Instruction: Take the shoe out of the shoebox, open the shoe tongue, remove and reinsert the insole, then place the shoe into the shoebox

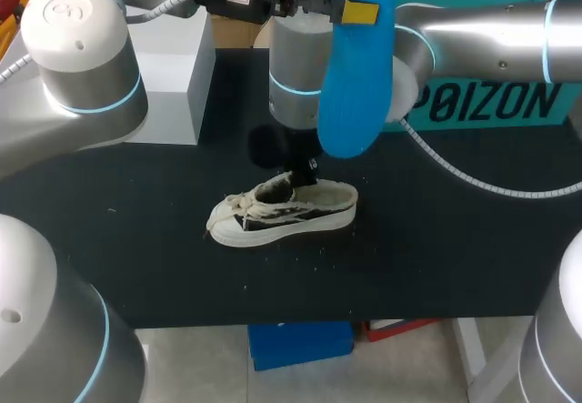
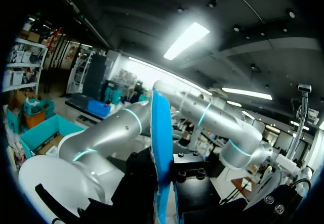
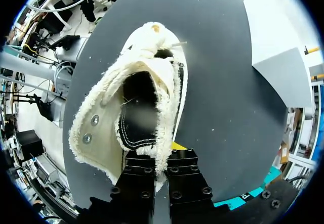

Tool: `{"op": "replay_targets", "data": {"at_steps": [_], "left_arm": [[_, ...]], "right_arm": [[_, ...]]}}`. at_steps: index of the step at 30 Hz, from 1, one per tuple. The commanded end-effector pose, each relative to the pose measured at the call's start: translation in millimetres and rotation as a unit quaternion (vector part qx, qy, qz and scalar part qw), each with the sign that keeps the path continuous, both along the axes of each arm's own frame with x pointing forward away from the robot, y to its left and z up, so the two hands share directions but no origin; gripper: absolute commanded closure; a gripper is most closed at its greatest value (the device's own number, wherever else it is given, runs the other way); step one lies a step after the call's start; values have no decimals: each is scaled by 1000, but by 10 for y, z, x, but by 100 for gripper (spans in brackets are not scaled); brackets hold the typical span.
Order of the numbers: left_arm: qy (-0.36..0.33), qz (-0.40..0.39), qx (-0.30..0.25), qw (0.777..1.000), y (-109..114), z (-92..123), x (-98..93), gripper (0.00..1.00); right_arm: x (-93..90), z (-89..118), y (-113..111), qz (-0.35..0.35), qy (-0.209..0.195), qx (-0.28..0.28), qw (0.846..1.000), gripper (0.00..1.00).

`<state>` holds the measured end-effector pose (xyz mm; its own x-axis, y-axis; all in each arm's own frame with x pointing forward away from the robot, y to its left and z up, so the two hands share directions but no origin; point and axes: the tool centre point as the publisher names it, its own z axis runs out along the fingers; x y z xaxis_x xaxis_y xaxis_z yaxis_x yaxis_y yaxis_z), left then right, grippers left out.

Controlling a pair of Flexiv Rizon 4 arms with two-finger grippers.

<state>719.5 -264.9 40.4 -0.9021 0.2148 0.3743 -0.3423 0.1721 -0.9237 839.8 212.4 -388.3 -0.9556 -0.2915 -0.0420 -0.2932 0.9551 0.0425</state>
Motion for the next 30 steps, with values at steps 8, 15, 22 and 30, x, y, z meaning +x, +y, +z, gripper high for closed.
{"op": "replay_targets", "data": {"at_steps": [8, 15, 22, 30], "left_arm": [[0, 1, 2, 1000, -6, -4, -3, 100], [0, 1, 2, 1000, -6, -4, -3, 100], [0, 1, 2, 1000, -6, -4, -3, 100], [0, 1, 2, 1000, -6, -4, -3, 100]], "right_arm": [[45, 186, -135, -75, 1, -36, 997, 100], [154, 572, -433, -240, -25, -40, 970, 100], [321, 743, -693, -500, -25, 16, 865, 100], [369, 705, -820, -672, -12, 60, 738, 100]]}}
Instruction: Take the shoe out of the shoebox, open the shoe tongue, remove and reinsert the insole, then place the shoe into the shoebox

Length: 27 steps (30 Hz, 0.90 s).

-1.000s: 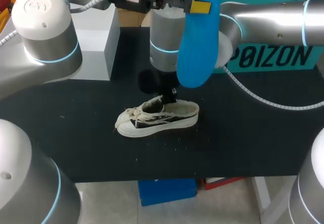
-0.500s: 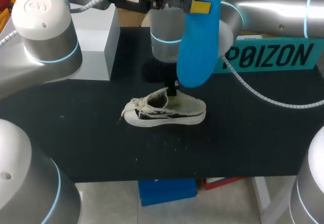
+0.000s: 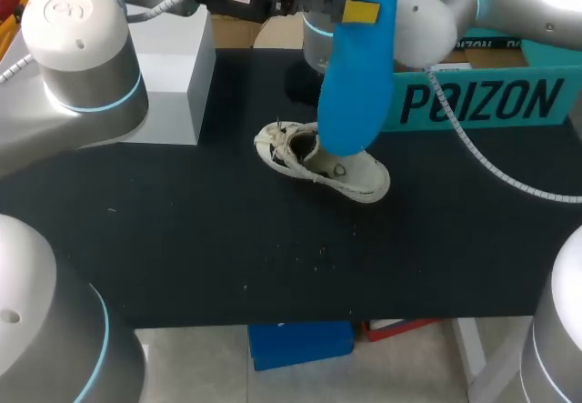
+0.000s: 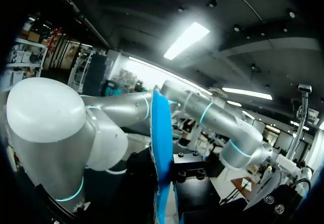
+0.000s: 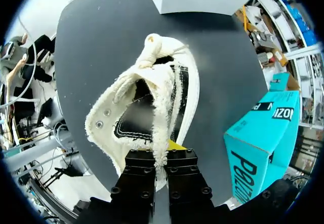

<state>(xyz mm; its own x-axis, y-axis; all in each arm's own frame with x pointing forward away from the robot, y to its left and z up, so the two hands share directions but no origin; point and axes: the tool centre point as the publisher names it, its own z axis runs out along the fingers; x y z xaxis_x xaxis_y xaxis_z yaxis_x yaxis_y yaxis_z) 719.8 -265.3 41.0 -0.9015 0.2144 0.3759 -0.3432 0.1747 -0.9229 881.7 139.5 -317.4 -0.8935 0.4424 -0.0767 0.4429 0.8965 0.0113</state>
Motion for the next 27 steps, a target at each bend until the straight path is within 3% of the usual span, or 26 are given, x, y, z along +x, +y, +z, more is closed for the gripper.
{"op": "replay_targets", "data": {"at_steps": [1, 6, 13, 19, 27], "left_arm": [[0, 1, 0, 1000, -2, -10, -6, 100], [0, 1, 0, 1000, -2, -10, -6, 100], [0, 1, 0, 1000, -2, -10, -6, 100], [0, 1, 0, 1000, -2, -10, -6, 100], [0, 1, 0, 1000, -2, -10, -6, 100]], "right_arm": [[-32, -37, -111, -381, -36, 69, 921, 100], [60, -135, -126, -466, -45, 69, 881, 100], [352, -142, -110, -534, -58, 46, 843, 100], [514, -92, -61, -569, -71, 29, 819, 100], [429, -216, -20, -610, -68, 23, 789, 100]]}}
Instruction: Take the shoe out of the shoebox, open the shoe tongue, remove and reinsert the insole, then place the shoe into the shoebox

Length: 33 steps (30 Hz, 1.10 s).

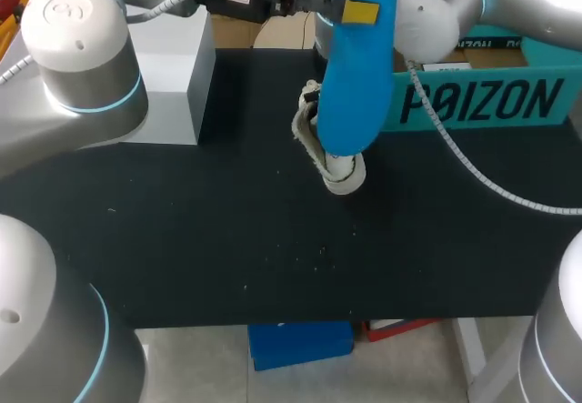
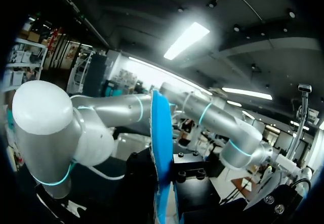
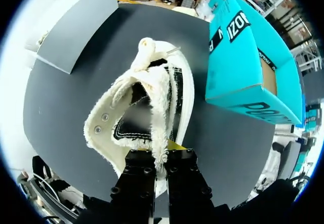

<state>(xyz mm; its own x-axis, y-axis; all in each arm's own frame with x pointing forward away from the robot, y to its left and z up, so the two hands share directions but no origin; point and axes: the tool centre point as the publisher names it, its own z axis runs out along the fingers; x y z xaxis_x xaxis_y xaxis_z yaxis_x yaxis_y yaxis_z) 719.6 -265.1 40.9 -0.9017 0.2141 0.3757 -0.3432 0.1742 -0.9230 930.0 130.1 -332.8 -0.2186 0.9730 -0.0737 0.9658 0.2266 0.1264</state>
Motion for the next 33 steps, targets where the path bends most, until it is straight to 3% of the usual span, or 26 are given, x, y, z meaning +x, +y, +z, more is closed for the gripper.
{"op": "replay_targets", "data": {"at_steps": [1, 15, 30, 31, 32, 33], "left_arm": [[0, 1, 0, 1000, -4, -9, -4, 100], [0, 1, 0, 1000, -4, -9, -4, 100], [0, 1, 0, 1000, -4, -9, -4, 100], [0, 1, 0, 1000, -4, -9, -4, 100], [0, 1, 0, 1000, -4, -9, -4, 100], [0, 1, 0, 1000, -4, -9, -4, 100]], "right_arm": [[-74, -84, 93, -215, -14, -10, 976, 100], [-263, -380, 206, -163, -28, 6, 986, 100], [-247, -432, -52, -127, -49, 16, 991, 100], [-248, -430, -64, -121, -48, 21, 991, 61], [-264, -417, -88, -113, -50, 37, 992, 0], [-274, -398, -106, -110, -53, 48, 991, 0]]}}
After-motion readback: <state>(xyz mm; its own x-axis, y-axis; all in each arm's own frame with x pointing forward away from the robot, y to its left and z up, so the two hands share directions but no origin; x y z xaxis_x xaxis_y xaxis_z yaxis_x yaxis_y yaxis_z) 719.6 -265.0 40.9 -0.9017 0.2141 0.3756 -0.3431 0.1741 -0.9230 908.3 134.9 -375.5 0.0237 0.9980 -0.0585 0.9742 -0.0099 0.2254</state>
